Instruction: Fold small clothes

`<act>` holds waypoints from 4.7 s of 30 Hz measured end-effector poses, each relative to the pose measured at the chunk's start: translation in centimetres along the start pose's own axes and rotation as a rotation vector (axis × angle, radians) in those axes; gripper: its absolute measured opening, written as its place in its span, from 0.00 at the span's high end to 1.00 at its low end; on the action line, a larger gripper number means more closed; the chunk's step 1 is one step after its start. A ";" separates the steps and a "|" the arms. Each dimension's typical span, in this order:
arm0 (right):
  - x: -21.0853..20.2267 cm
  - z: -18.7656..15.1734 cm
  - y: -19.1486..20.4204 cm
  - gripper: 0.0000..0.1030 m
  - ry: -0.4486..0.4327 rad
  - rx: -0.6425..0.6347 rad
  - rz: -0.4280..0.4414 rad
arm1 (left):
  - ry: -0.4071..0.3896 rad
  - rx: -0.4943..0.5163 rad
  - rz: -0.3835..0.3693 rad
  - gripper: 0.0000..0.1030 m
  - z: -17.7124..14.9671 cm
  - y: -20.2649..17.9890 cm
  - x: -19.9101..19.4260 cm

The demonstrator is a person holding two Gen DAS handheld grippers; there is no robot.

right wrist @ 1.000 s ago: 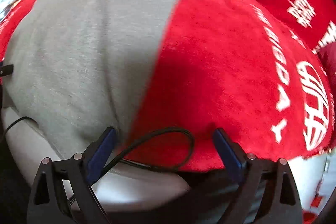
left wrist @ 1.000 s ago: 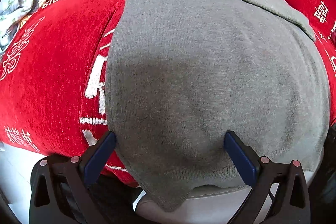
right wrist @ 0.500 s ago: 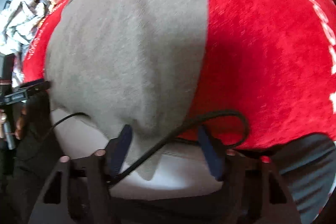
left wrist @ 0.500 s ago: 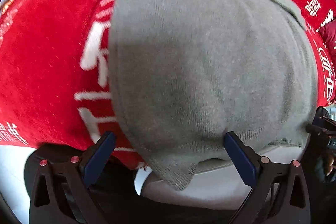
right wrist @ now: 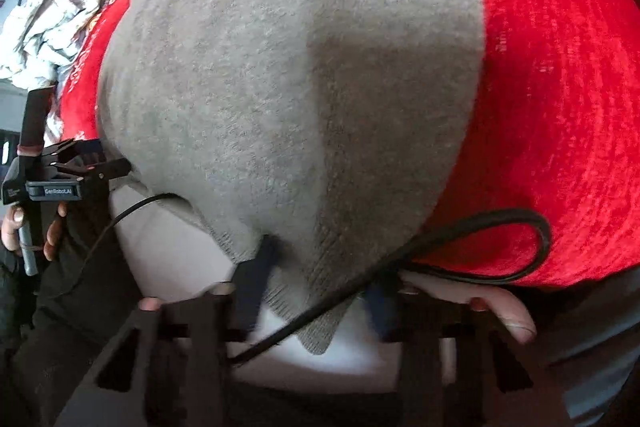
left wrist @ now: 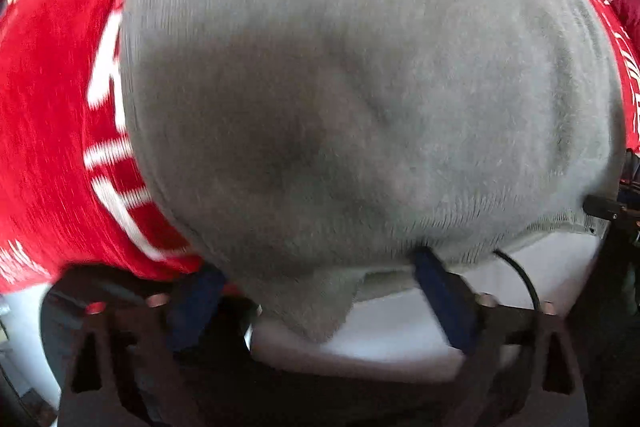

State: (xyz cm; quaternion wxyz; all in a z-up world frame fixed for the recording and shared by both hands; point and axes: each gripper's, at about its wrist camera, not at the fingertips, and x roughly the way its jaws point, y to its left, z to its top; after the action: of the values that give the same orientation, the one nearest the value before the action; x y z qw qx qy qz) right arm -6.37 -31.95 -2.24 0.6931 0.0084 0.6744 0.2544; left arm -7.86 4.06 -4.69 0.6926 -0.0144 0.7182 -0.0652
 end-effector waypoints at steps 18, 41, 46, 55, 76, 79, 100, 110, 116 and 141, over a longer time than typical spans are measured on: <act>-1.2 -0.3 1.3 0.91 -0.062 -0.036 0.067 | 0.013 -0.158 -0.162 0.90 -4.5 6.3 -1.8; -13.9 -1.3 0.0 0.92 -0.500 -0.092 0.270 | -0.526 -0.175 -0.286 0.90 -8.6 12.3 -14.7; -16.0 -0.1 0.2 0.92 -0.595 -0.051 0.280 | -0.565 -0.196 -0.300 0.90 -6.0 10.2 -15.2; -14.4 2.4 -2.8 0.89 -0.485 0.115 0.218 | -0.549 -0.185 -0.267 0.90 -0.9 5.1 -13.1; -2.8 -2.1 -5.2 0.35 -0.091 0.423 0.434 | -0.548 -0.222 -0.290 0.90 -2.0 5.8 -12.3; -2.4 -2.4 -5.2 0.35 -0.084 0.439 0.471 | -0.543 -0.229 -0.292 0.90 -2.0 6.0 -12.0; -11.7 -0.6 -3.4 0.95 -0.456 0.246 0.569 | -0.653 -0.297 -0.334 0.90 -1.6 7.1 -14.5; -14.9 4.2 -3.8 0.95 -0.590 0.262 0.602 | -0.732 -0.369 -0.357 0.90 2.8 8.1 -17.1; -16.3 8.8 -3.6 0.95 -0.644 0.268 0.620 | -0.784 -0.354 -0.341 0.90 6.9 8.1 -19.5; -9.1 28.2 -12.9 0.90 -0.549 0.584 0.522 | -0.459 -0.386 -0.264 0.88 33.0 10.3 -7.6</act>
State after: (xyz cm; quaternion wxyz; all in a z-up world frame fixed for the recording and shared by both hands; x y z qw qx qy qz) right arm 24.92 -37.18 4.21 0.7271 0.4388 0.4851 0.2083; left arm 26.02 12.69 0.65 0.8065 -0.2526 0.5345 -0.0120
